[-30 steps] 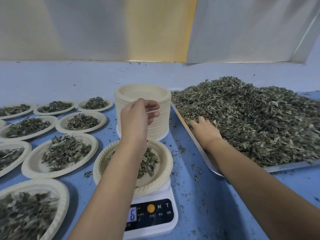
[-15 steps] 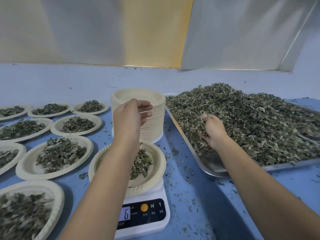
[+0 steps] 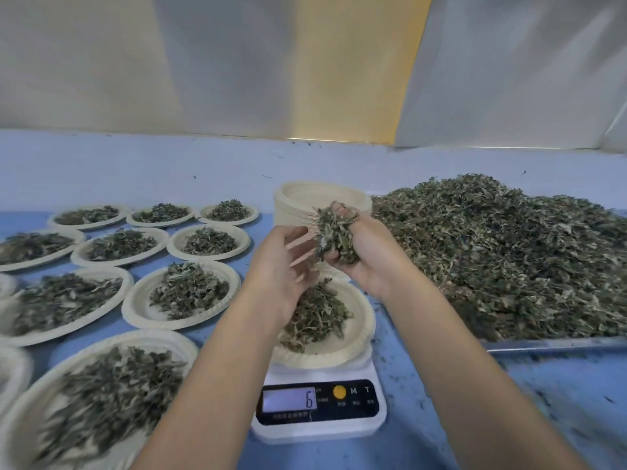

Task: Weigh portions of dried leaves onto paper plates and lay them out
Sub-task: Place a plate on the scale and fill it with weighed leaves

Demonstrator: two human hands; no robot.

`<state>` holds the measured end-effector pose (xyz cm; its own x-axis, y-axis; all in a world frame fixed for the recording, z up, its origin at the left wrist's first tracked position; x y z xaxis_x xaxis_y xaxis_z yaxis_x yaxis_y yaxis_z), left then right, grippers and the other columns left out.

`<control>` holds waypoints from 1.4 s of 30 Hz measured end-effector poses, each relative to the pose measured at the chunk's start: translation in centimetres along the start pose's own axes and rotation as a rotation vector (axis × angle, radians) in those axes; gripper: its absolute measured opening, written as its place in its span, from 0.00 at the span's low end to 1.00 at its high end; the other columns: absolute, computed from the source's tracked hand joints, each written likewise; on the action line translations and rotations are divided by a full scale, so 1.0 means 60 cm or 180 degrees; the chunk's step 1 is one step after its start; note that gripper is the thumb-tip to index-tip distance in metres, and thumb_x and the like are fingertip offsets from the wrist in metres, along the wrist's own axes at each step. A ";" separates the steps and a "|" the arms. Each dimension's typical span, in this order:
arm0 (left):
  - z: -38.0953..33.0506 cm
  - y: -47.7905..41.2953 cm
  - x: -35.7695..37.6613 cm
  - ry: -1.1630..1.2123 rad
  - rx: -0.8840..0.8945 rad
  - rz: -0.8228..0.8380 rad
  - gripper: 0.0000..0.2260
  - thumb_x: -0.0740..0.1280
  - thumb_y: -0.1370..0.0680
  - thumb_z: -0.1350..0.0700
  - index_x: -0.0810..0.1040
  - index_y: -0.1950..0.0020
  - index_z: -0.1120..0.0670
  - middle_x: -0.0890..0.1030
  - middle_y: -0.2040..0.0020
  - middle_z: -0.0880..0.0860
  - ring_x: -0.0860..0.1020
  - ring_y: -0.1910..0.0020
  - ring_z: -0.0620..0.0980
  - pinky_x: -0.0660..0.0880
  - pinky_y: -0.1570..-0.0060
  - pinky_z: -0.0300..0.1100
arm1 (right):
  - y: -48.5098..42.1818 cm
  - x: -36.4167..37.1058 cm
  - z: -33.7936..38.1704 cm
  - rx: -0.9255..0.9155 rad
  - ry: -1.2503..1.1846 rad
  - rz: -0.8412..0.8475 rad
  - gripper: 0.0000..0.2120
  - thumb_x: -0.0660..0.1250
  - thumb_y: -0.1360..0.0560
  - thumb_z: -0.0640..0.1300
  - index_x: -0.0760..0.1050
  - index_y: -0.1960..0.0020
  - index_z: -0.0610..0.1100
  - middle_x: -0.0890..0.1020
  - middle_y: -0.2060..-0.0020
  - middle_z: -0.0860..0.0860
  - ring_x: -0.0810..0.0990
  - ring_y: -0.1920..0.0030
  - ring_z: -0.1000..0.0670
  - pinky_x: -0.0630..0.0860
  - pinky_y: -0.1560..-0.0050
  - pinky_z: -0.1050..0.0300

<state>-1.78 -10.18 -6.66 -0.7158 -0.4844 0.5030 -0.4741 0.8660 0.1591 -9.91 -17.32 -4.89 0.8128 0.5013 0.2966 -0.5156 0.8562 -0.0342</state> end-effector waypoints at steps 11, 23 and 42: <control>0.007 0.008 0.025 0.0879 -0.0161 0.0194 0.13 0.54 0.18 0.47 0.73 0.50 0.53 0.75 0.59 0.52 0.75 0.53 0.50 0.71 0.52 0.41 | 0.030 0.055 -0.013 -0.1655 0.2532 -0.0343 0.07 0.60 0.20 0.47 0.70 0.56 0.47 0.76 0.60 0.50 0.73 0.59 0.52 0.65 0.61 0.58; 0.016 -0.030 -0.006 0.1175 0.0042 -0.0064 0.11 0.55 0.17 0.53 0.75 0.42 0.55 0.80 0.52 0.54 0.79 0.56 0.48 0.74 0.62 0.40 | 0.033 0.071 -0.021 -0.1575 0.2355 -0.0084 0.11 0.56 0.19 0.45 0.74 0.42 0.44 0.77 0.46 0.47 0.74 0.43 0.50 0.68 0.43 0.55; -0.023 -0.030 -0.055 0.1518 0.0056 -0.0541 0.07 0.56 0.17 0.57 0.70 0.45 0.60 0.77 0.63 0.56 0.75 0.66 0.49 0.73 0.63 0.38 | 0.031 0.038 0.004 -0.1085 0.2858 0.0245 0.12 0.58 0.19 0.45 0.79 0.46 0.43 0.81 0.57 0.45 0.79 0.55 0.43 0.75 0.49 0.46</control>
<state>2.16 -9.95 -7.41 -0.3159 -0.5040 0.8039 -0.5752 0.7755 0.2601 -9.06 -14.63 -4.02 0.7575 0.3452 -0.5541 -0.5847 0.7363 -0.3406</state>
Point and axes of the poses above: each hand's wrist, its own y-axis away from the middle knuckle, its own x-axis out of the palm, z = x × y, the point moved 5 cm from there along -y, towards the middle knuckle
